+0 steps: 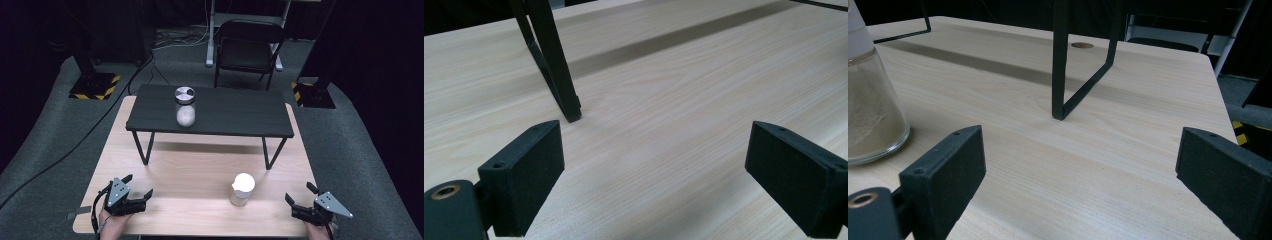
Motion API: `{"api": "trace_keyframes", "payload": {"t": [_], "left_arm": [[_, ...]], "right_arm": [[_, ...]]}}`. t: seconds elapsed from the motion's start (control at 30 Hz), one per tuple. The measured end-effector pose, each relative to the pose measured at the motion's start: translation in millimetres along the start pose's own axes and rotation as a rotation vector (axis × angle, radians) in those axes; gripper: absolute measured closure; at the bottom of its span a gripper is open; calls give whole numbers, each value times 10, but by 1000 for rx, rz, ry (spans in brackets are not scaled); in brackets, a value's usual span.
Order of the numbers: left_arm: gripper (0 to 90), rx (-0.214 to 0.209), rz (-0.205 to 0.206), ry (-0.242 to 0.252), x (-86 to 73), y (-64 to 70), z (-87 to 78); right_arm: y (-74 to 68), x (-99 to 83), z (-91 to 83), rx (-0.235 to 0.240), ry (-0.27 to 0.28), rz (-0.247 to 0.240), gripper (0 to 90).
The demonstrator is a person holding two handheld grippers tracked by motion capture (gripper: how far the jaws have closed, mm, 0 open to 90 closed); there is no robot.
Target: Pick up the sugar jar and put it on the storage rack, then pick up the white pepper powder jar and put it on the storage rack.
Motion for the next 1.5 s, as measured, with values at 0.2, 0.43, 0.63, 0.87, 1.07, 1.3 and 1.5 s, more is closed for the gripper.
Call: {"api": "trace_keyframes", "payload": {"t": [0.2, 0.43, 0.63, 0.87, 1.07, 1.3, 1.5], "left_arm": [[84, 0, -2, 0, 0, -2, 0], [84, 0, 0, 3, -3, -1, -2], [84, -2, -2, 2, -3, -5, 0], [84, 0, -3, 3, -4, -3, -1], [84, -1, -4, 4, -5, -5, -1], [84, -1, -4, 3, -5, -5, -1], [84, -2, -3, 4, -6, -5, -1]], "right_arm": [[2, 1, 1, 1, -1, 0, 46], [2, 1, 3, 4, -1, -1, 46], [-4, -1, 10, 16, -1, -5, 44], [-35, 4, 32, 40, -12, -19, 43], [-66, 8, 63, 71, -21, -24, 40], [-126, 14, 110, 110, -36, -41, 38], [-160, 17, 137, 134, -45, -49, 36]]}}
Point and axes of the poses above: each handheld gripper's, and its own axes: z roughly forward along the jaws, x roughly out of its top, y roughly to its right, the point moved 6 cm from there along z, roughly forward along the jaws, and after that the axes turned 14 degrees about z, right-handed, at the moved point
